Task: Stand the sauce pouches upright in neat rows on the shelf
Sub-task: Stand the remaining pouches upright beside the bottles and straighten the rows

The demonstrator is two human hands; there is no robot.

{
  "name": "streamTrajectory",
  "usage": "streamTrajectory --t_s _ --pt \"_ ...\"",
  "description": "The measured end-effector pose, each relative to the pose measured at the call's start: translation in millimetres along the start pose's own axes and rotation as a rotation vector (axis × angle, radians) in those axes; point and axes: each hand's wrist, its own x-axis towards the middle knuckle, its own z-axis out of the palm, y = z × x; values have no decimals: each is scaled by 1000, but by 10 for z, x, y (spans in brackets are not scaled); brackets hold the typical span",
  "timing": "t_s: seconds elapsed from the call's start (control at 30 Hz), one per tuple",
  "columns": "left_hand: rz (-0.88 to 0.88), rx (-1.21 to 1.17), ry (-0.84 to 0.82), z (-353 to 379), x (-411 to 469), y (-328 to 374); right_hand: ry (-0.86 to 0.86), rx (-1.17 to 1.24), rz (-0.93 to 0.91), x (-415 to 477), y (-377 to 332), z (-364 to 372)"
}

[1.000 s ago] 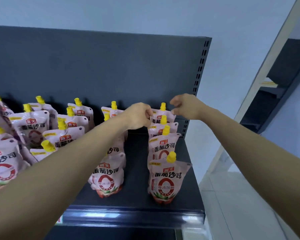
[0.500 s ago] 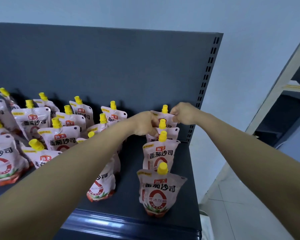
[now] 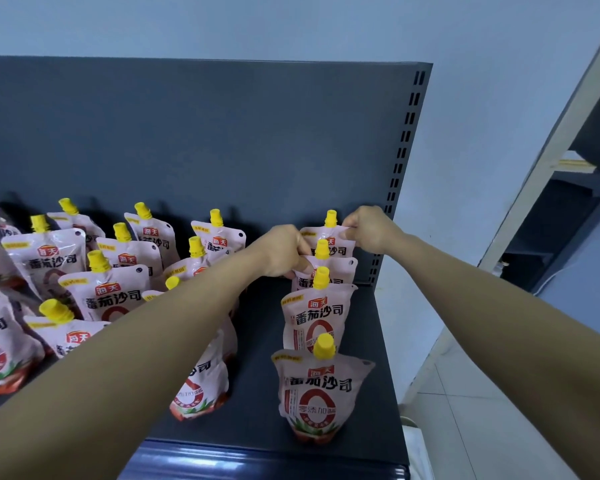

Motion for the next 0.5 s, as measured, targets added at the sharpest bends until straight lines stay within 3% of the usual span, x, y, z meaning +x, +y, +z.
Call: streamTrajectory --t_s 0.5 --pt "5 -1 41 39 36 -13 145 85 86 9 72 87"
